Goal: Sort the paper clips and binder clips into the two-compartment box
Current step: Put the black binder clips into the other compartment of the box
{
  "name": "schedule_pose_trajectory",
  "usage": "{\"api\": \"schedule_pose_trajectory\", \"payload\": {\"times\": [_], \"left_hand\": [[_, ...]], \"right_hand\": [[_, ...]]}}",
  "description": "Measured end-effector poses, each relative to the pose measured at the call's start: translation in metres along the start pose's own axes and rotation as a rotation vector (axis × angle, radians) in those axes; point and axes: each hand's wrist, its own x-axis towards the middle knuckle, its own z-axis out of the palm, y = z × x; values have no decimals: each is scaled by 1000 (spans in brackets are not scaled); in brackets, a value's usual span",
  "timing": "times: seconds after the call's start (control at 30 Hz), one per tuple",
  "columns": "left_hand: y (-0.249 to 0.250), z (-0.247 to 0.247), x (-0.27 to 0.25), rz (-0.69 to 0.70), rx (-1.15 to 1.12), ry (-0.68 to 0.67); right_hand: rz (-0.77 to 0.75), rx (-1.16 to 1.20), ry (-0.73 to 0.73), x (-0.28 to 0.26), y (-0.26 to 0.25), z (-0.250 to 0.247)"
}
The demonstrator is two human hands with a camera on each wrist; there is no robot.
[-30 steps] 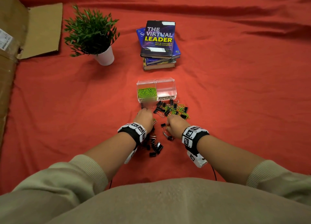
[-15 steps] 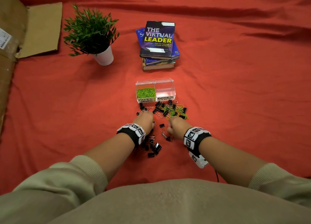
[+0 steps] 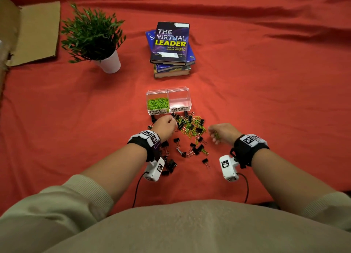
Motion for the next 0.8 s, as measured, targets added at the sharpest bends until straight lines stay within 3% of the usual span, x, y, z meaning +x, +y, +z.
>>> {"api": "schedule_pose_trajectory", "payload": {"times": [0.13, 0.27, 0.4, 0.5, 0.63, 0.73, 0.8], "left_hand": [[11, 23, -7, 76, 185, -88], [11, 52, -12, 155, 444, -180], [10, 64, -15, 235, 614, -199], [4, 60, -15, 202, 652, -209], [3, 47, -18, 164, 559, -197], [15, 49, -27, 216, 427, -241], [21, 53, -30, 273, 456, -291]], "right_hand": [[-147, -758, -48, -4, 17, 13], [-222, -1048, -14, -6, 25, 29], [-248, -1047, -25, -8, 25, 32], [-273, -959, -54, -7, 25, 26], [-245, -774, -95, -7, 23, 14], [-247, -717, -137, -7, 18, 12], [-249, -692, -161, -7, 16, 11]]}}
